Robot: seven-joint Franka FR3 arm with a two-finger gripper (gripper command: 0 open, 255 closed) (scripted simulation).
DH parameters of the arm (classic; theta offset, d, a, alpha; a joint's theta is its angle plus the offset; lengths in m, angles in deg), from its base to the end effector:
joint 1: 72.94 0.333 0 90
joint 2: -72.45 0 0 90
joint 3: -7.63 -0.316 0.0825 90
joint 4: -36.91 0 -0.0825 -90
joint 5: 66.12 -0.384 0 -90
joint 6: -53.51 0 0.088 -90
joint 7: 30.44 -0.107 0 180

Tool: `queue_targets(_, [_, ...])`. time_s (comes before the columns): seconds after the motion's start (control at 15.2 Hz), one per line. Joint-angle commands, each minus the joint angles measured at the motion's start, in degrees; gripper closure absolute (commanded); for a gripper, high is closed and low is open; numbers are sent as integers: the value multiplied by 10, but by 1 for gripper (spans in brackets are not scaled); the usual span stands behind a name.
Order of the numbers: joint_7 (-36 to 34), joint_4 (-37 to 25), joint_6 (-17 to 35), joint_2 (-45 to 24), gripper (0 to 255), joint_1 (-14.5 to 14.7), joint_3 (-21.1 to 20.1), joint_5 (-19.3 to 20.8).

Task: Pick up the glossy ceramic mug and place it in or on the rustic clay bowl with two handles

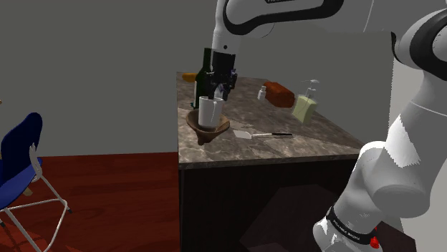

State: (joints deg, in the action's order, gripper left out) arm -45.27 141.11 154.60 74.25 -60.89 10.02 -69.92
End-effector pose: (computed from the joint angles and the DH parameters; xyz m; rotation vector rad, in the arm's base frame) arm 0.5421 0.0979 0.5408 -3.0771 0.1597 0.0561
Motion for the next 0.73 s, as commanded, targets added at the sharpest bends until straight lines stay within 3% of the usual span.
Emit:
queue_targets(0.0, [0,0,0,0,0,0,0,0])
queue_targets(0.2, [0,0,0,0,0,0,0,0])
queue_targets(0.46, [-1,-82,-75,-8,0,-2,2,0])
queue_targets(0.66, [-1,-82,-74,-8,0,-2,2,0])
